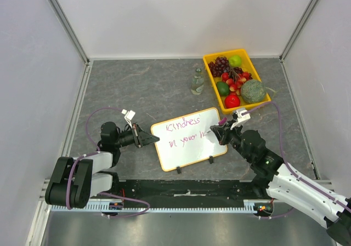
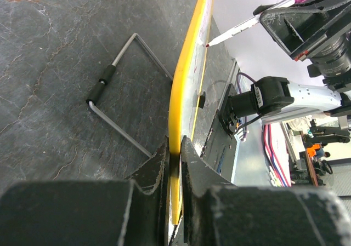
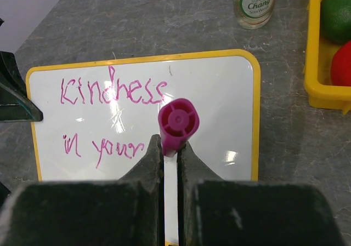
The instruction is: Write a sentence on the whiteboard
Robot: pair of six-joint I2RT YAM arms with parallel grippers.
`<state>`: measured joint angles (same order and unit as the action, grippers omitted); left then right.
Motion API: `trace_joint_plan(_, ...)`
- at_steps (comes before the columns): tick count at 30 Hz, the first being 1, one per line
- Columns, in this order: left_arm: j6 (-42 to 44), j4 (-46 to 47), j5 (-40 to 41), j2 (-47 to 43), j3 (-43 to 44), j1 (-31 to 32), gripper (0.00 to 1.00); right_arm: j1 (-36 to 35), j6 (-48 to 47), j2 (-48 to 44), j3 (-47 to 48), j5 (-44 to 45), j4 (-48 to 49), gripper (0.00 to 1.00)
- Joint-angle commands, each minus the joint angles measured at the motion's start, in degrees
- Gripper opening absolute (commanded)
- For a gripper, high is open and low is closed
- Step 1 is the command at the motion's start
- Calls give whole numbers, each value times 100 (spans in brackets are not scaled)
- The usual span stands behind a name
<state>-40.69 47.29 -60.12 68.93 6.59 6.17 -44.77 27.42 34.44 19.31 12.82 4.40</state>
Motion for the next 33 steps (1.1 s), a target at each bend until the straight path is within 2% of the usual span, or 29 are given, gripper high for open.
trace_joint_plan(1, 52, -9, 79, 77, 70, 7, 2, 13, -44, -42, 319, 124, 8, 0)
trace_joint_plan(33, 52, -9, 79, 68, 70, 15, 2, 13, -88, 63, 301, 916, -98, 0)
